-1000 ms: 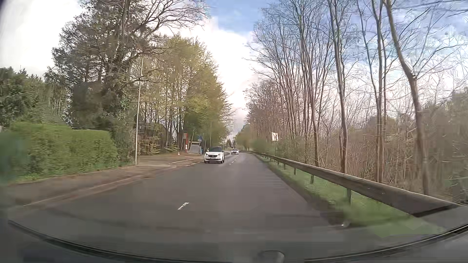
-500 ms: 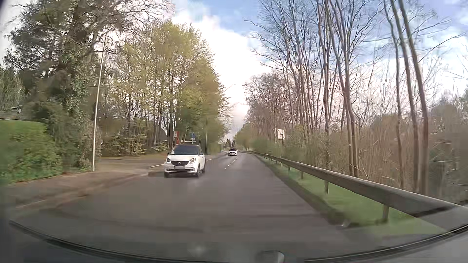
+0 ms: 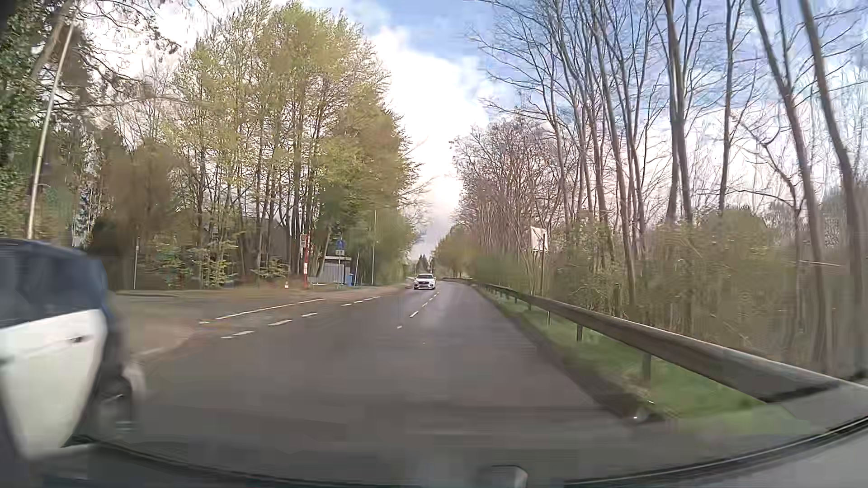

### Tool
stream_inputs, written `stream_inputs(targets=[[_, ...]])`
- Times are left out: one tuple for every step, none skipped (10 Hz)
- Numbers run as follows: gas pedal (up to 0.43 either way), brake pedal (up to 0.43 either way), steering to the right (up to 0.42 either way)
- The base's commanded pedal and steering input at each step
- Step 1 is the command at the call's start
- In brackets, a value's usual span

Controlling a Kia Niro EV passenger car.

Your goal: Follow the waypoints while adhering to traffic rules and regulations

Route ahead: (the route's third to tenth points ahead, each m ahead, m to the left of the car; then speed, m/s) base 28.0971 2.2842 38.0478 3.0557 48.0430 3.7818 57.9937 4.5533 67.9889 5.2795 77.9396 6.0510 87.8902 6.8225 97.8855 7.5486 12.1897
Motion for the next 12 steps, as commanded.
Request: stream_inputs(targets=[[0.028, 0.000, 0.001], [0.028, 0.000, 0.001], [0.028, 0.000, 0.001], [0.028, 0.000, 0.001], [0.028, 0.000, 0.001], [0.028, 0.000, 0.001], [0.028, 0.000, 0.001], [0.028, 0.000, 0.001], [0.028, 0.000, 0.001], [0.028, 0.000, 0.001], [0.028, 0.000, 0.001], [0.028, 0.006, 0.001]])
